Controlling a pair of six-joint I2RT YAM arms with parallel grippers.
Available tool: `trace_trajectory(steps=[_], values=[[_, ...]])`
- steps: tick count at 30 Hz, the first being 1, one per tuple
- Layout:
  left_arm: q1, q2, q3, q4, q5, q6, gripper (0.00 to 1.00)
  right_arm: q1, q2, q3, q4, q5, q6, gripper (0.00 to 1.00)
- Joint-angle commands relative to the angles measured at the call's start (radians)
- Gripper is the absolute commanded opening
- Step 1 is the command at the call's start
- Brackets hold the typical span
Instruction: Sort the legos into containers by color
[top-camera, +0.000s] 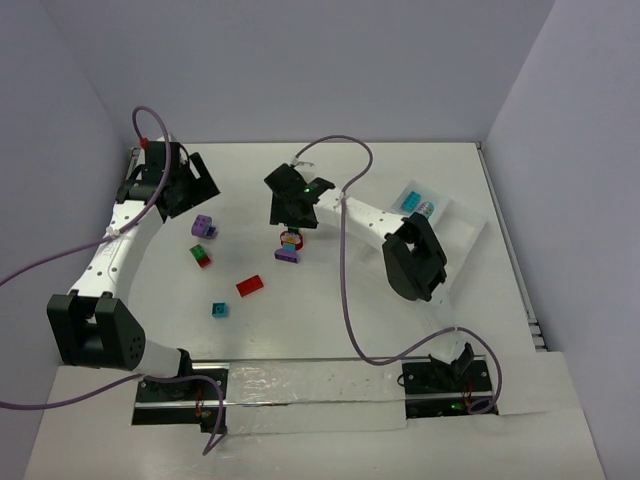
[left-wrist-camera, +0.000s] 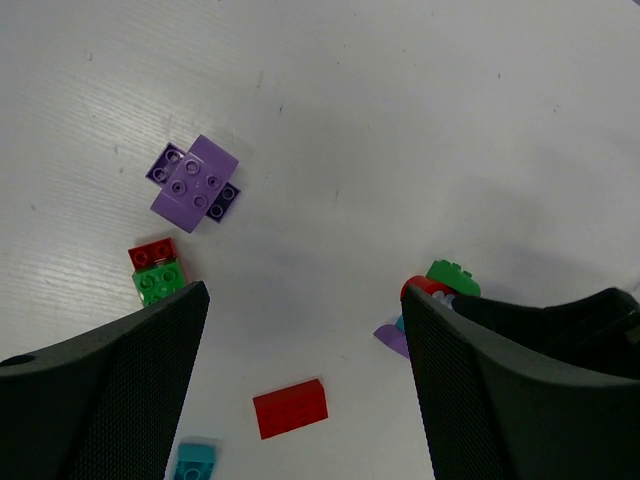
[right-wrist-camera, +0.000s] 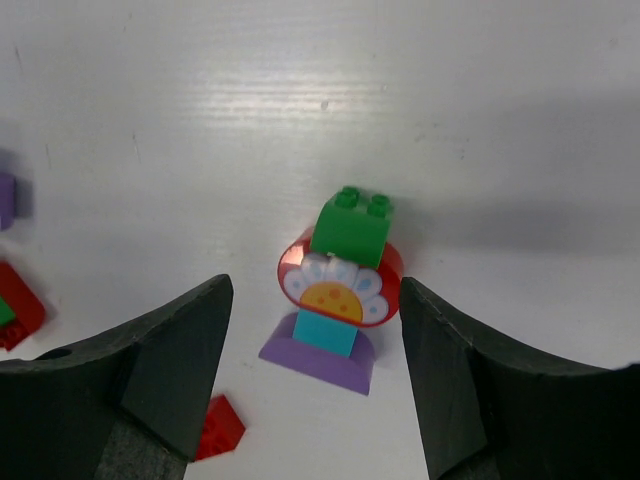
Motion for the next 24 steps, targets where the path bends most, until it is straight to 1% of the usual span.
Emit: trace_trajectory(steps=[1, 6, 9, 12, 20, 24], values=[[0.006, -0.004, 0.027, -0.018, 0.005, 0.026, 0.86, -0.013, 0.065, 0.102, -0.104, 0.062, 0.031, 0.75], [0.006, -0.009, 0.023, -0.023, -0.01, 0.029, 0.86, -0.015, 0.09, 0.098, -0.105, 0.036, 0.033, 0.72], [0.006, -0.008, 0.021, -0.025, -0.006, 0.031, 0.86, -0.015, 0.098, 0.09, -0.08, 0.011, 0.023, 0.64], [0.006, -0.005, 0.024, -0.029, -0.005, 0.032, 0.86, -0.015, 0.109, 0.094, -0.075, 0.008, 0.016, 0.6], [0.006, 0.005, 0.024, -0.032, 0.006, 0.033, 0.86, -0.015, 0.135, 0.106, -0.071, 0.007, 0.017, 0.59], [0.006, 0.005, 0.022, -0.032, 0.008, 0.031, 0.86, -0.015, 0.14, 0.112, -0.064, 0.01, 0.024, 0.56]])
